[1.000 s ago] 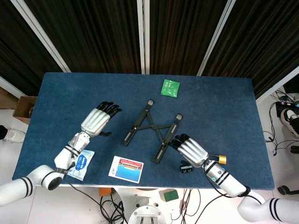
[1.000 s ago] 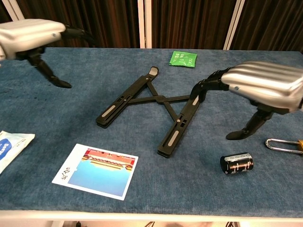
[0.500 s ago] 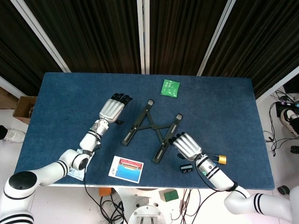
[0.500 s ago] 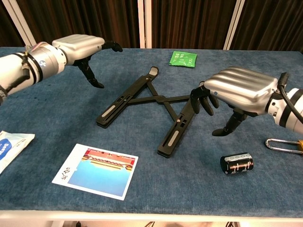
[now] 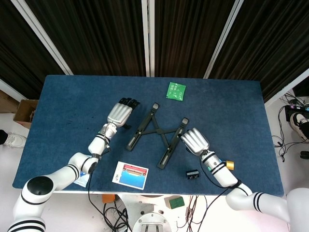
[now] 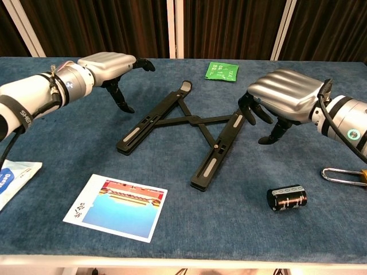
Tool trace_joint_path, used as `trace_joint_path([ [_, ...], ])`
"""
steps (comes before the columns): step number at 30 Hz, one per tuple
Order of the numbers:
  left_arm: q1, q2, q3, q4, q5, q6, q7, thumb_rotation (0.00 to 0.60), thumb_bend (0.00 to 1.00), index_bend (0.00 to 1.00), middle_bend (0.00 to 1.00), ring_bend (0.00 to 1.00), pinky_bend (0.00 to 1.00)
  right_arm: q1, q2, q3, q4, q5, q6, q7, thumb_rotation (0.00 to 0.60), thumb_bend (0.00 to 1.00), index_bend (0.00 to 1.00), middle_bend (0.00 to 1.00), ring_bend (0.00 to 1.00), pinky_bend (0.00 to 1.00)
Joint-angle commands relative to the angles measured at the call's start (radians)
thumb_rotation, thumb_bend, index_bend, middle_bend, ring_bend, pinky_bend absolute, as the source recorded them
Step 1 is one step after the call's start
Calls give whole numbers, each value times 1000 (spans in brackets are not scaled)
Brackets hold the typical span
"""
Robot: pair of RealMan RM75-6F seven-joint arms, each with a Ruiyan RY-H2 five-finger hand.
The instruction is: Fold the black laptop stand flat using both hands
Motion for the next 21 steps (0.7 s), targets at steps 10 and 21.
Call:
trace_joint_path([
  [10, -32, -65, 17, 90, 0, -22, -72, 600, 28, 127, 108, 79, 124, 39, -126, -13, 169, -39, 9, 54, 600, 12, 678, 804, 733, 896],
  [21, -47, -94, 38, 123, 19, -23, -135, 600, 28, 127, 108, 79, 124, 60, -227, -22, 327, -102, 85, 154, 600, 51, 750, 849, 777, 944],
])
